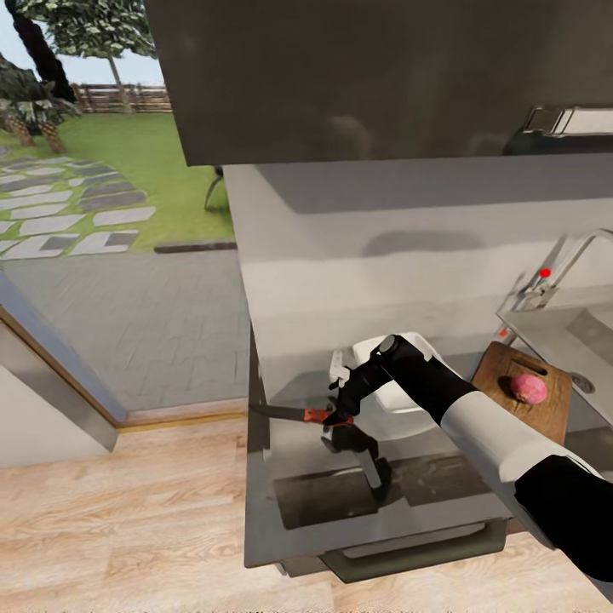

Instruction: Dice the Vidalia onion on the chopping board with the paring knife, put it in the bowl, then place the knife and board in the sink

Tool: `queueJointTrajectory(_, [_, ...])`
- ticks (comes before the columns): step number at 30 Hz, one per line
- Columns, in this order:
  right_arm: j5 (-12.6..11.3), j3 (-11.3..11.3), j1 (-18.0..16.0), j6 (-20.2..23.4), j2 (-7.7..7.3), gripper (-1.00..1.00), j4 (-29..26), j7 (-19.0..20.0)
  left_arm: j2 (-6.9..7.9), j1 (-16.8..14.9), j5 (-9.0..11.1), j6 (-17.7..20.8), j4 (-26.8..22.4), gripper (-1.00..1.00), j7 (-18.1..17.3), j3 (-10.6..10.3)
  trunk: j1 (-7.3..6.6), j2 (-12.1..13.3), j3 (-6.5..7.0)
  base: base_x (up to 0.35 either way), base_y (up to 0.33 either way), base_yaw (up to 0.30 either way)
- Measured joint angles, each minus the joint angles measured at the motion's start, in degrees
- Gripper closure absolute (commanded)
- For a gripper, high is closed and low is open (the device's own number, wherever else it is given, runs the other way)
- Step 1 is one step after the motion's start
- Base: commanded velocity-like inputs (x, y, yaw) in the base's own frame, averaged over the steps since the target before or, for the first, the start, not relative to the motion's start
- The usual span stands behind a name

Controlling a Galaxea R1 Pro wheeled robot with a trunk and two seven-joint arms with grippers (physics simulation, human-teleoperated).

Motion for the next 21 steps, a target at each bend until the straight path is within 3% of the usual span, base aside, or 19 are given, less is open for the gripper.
queueJointTrajectory(21, [0.1,-0.1,-0.3,-0.3,0.06,-1.0,0.0,-0.1,-0.01,0.0,0.0,0.0,0.0,-1.0,0.0,0.0,-0.02,0.0,-1.84,0.0,0.0,0.0])
